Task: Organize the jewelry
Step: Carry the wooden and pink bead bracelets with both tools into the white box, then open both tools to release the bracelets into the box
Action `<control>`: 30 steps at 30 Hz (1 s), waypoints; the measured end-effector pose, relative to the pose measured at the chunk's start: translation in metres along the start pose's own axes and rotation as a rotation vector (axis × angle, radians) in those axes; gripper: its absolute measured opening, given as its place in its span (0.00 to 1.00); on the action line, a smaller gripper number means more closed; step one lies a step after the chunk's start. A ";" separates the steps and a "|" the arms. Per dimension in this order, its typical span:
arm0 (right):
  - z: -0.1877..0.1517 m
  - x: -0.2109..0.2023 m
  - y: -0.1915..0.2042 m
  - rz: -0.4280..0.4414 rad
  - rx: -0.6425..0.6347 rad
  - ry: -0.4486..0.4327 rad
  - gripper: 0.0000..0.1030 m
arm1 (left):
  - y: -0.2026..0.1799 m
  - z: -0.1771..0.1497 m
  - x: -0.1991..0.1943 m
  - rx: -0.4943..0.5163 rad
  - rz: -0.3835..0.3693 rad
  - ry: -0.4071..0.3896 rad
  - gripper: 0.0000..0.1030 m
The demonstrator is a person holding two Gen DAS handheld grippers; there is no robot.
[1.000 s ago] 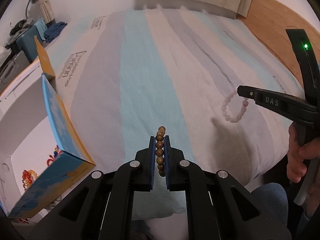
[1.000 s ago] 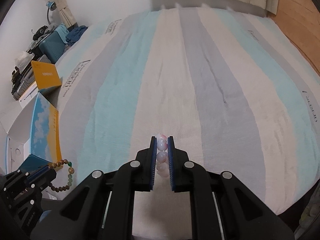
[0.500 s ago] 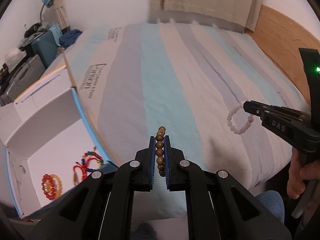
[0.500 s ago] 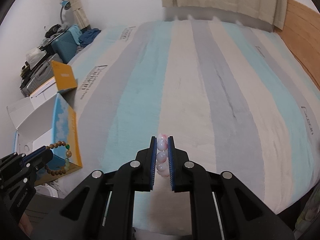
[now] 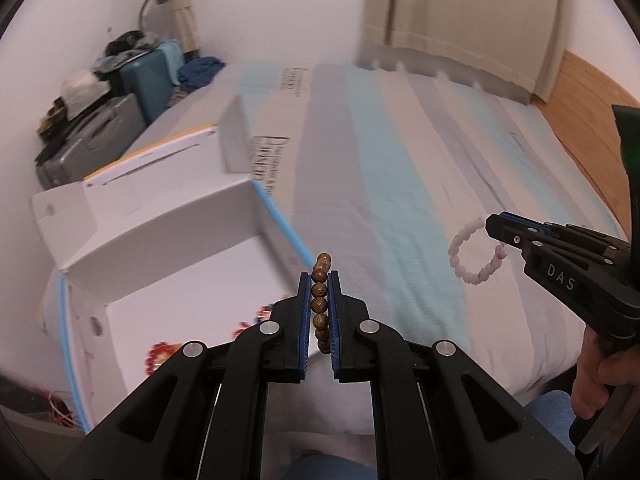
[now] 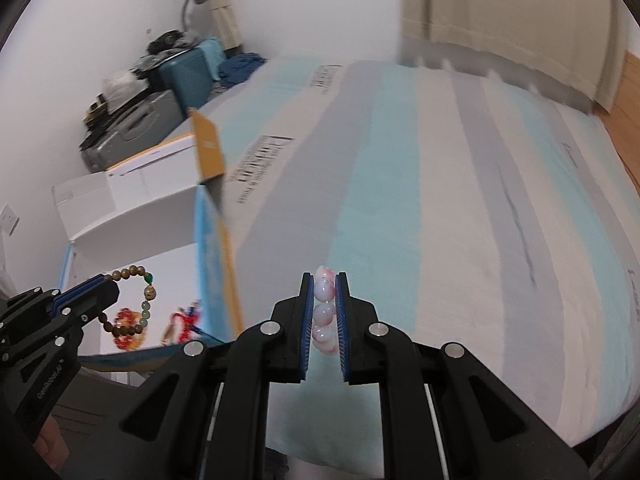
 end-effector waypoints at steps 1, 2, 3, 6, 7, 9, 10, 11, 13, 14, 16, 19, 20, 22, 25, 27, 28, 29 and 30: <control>0.000 0.000 0.009 0.008 -0.009 -0.002 0.10 | 0.010 -0.003 -0.003 -0.008 0.013 0.001 0.07; 0.001 0.000 0.020 0.019 -0.020 -0.002 0.10 | 0.019 -0.005 -0.005 -0.014 0.022 0.001 0.07; 0.002 0.001 0.031 0.029 -0.030 -0.002 0.10 | 0.027 -0.008 -0.008 -0.022 0.030 0.000 0.07; 0.001 0.004 0.068 0.061 -0.072 -0.002 0.10 | 0.054 -0.017 -0.012 -0.054 0.059 0.006 0.07; -0.001 0.006 0.081 0.075 -0.088 0.000 0.10 | 0.064 -0.022 -0.014 -0.065 0.070 0.010 0.07; -0.003 0.010 0.103 0.093 -0.111 0.006 0.10 | 0.080 -0.031 -0.014 -0.087 0.085 0.020 0.07; -0.006 0.014 0.117 0.104 -0.126 0.013 0.10 | 0.089 -0.035 -0.014 -0.100 0.093 0.028 0.07; -0.009 0.017 0.128 0.112 -0.140 0.019 0.10 | 0.097 -0.041 -0.013 -0.112 0.100 0.035 0.07; -0.015 0.025 0.146 0.123 -0.165 0.034 0.10 | 0.113 -0.053 -0.012 -0.136 0.112 0.048 0.07; -0.019 0.029 0.154 0.127 -0.176 0.042 0.10 | 0.119 -0.058 -0.011 -0.145 0.117 0.055 0.07; -0.028 0.038 0.170 0.137 -0.195 0.060 0.10 | 0.130 -0.069 -0.007 -0.164 0.124 0.068 0.07; -0.039 0.051 0.187 0.146 -0.220 0.084 0.10 | 0.144 -0.084 -0.002 -0.189 0.130 0.086 0.07; -0.042 0.055 0.191 0.144 -0.227 0.093 0.10 | 0.148 -0.089 0.000 -0.196 0.133 0.092 0.07; -0.050 0.067 0.197 0.139 -0.234 0.119 0.10 | 0.155 -0.097 0.007 -0.212 0.136 0.111 0.07; -0.063 0.087 0.200 0.129 -0.227 0.165 0.10 | 0.164 -0.108 0.017 -0.229 0.137 0.136 0.07; -0.069 0.097 0.199 0.116 -0.232 0.185 0.10 | 0.167 -0.113 0.025 -0.235 0.138 0.154 0.07; -0.073 0.105 0.198 0.105 -0.230 0.201 0.10 | 0.168 -0.116 0.029 -0.237 0.139 0.165 0.07; -0.074 0.109 0.196 0.101 -0.228 0.209 0.10 | 0.170 -0.118 0.034 -0.241 0.139 0.176 0.07; -0.076 0.114 0.194 0.098 -0.225 0.219 0.10 | 0.171 -0.122 0.039 -0.245 0.138 0.190 0.07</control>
Point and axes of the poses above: each gripper's, at about its wrist camera, not at the fingertips, and x roughly the way its jaws point, y to its left, z to its top, the point moved 5 cm from there along x, roughly the way its jaws point, and after that the axes turned 11 degrees about x, right-handed, at the moved point
